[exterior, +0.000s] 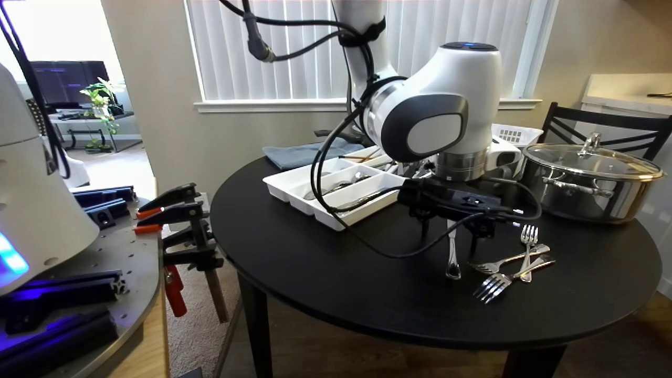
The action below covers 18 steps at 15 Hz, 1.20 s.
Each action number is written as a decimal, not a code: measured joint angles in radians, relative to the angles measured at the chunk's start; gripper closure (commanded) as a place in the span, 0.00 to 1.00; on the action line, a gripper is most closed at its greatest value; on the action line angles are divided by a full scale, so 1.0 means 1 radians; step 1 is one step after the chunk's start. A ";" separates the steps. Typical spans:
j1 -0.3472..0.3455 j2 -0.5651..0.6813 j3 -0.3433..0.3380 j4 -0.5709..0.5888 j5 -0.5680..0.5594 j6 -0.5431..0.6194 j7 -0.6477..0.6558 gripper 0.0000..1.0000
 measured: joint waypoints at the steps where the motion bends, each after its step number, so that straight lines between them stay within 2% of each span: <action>1: -0.003 -0.001 0.004 0.000 0.000 -0.002 -0.003 0.39; 10: -0.017 -0.017 0.030 -0.008 0.000 -0.007 -0.021 0.98; 12: -0.018 -0.020 0.034 -0.014 0.000 -0.007 -0.021 1.00; 18: -0.018 -0.022 0.046 -0.017 0.000 -0.007 -0.021 0.97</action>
